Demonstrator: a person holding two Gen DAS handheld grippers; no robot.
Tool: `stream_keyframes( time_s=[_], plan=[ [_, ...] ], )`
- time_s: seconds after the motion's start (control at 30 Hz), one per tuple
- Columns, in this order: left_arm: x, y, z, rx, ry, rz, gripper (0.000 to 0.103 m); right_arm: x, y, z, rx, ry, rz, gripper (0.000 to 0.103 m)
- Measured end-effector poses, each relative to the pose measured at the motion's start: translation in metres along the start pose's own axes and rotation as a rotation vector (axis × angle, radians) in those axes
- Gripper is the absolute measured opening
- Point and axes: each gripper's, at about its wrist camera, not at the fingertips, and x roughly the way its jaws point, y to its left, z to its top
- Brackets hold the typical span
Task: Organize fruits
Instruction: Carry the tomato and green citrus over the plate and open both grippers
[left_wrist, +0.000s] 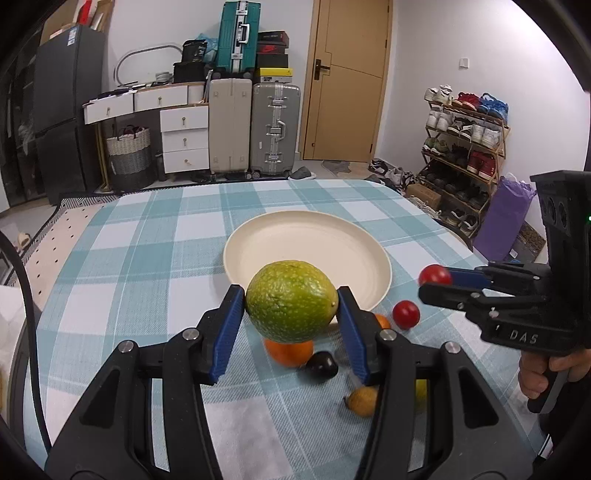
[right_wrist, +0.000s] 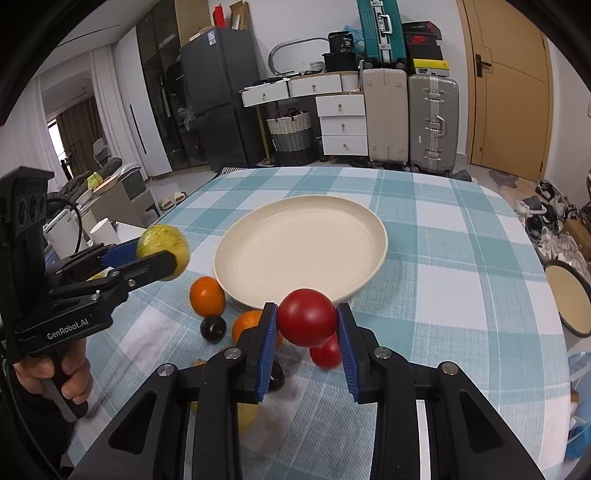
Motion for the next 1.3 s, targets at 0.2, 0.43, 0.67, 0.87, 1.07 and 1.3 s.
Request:
stream_keyframes(
  time_s=[0.2, 0.43, 0.67, 0.87, 1.07, 1.3],
  plan=[
    [0.018, -0.009, 0.012, 0.028, -0.011, -0.007, 0.048, 0.01, 0.003, 0.015, -0.017, -0.003, 0.008, 0.033],
    [0.046, -0.008, 0.02, 0.023, 0.005, -0.009, 0.048, 0.029, -0.004, 0.026, -0.005, 0.009, 0.018, 0.033],
    [0.075, -0.002, 0.022, 0.013, 0.034, -0.013, 0.048, 0.051, -0.007, 0.029, 0.008, 0.043, 0.029, 0.033],
    [0.092, 0.0, 0.022, 0.019, 0.058, -0.014, 0.034, 0.065, -0.008, 0.03, -0.003, 0.069, 0.015, 0.033],
    [0.098, 0.001, 0.017, 0.031, 0.075, -0.018, 0.034, 0.074, -0.011, 0.029, -0.006, 0.095, 0.002, 0.033],
    [0.087, 0.006, 0.017, 0.008, 0.061, -0.031, 0.034, 0.062, -0.015, 0.033, 0.016, 0.052, -0.012, 0.041]
  ],
)
